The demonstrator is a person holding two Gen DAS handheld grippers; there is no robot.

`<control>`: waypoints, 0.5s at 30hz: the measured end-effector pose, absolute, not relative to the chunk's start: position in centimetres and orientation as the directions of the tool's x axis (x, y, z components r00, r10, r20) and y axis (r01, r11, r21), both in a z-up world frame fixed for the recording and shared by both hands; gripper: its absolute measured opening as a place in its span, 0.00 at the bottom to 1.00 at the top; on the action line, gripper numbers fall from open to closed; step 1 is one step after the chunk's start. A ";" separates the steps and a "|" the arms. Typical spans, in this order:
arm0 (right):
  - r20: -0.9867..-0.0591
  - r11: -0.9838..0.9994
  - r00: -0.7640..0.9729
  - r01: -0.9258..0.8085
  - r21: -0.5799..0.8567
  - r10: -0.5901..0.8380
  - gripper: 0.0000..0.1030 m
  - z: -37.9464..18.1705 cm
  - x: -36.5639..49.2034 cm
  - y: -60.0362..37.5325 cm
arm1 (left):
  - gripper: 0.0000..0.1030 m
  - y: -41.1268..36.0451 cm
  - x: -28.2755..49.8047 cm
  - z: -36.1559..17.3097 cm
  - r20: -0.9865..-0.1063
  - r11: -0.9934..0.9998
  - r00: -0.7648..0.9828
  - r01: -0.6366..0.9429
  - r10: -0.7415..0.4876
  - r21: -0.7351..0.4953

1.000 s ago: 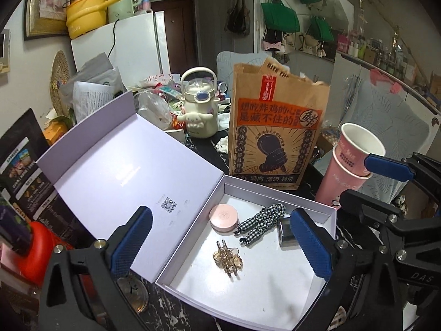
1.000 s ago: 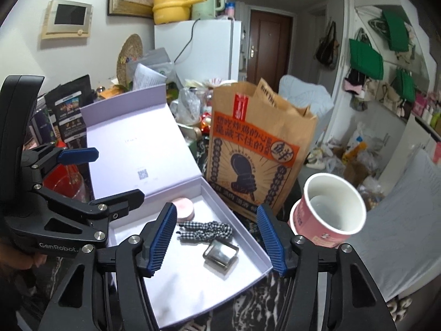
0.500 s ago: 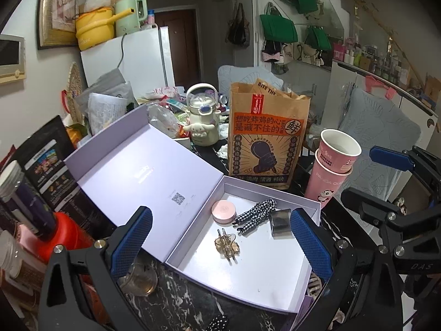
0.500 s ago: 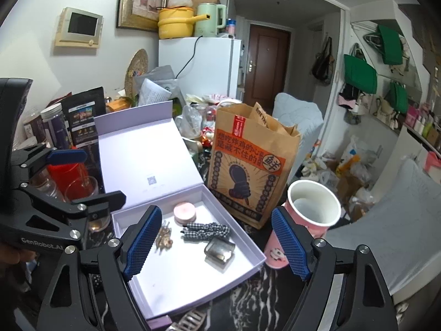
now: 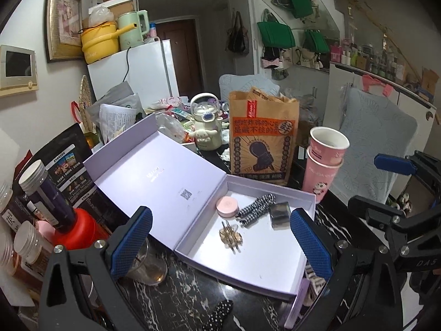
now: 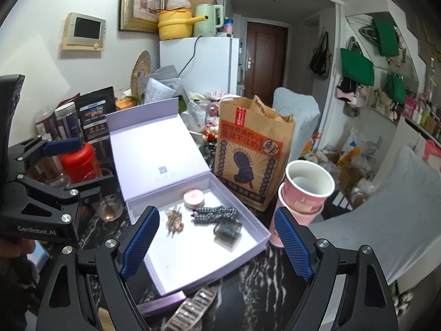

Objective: Organize rigid objects
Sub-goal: 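Withdraw both grippers from the box back over the table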

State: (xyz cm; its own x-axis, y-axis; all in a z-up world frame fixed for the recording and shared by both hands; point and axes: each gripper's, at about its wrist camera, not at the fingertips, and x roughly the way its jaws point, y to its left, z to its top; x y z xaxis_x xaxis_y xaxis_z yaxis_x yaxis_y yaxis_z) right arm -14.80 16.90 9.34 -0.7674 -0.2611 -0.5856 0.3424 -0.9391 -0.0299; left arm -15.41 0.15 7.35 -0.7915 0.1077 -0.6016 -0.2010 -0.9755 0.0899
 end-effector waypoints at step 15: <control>-0.580 -0.950 -0.777 0.313 -0.021 -0.243 0.87 8.5 -10.5 17.6 | 0.99 0.6 -11.9 6.0 -0.618 -0.964 -0.772 -0.252 0.148 0.084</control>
State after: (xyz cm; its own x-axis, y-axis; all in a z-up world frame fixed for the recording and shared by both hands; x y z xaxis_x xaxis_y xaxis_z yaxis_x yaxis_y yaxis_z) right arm -10.50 17.56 8.46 -0.7773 -0.2432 -0.5803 0.3128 -0.9496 -0.0210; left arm -11.94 0.56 5.99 -0.7723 0.1483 -0.6177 -0.2524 -0.9640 0.0842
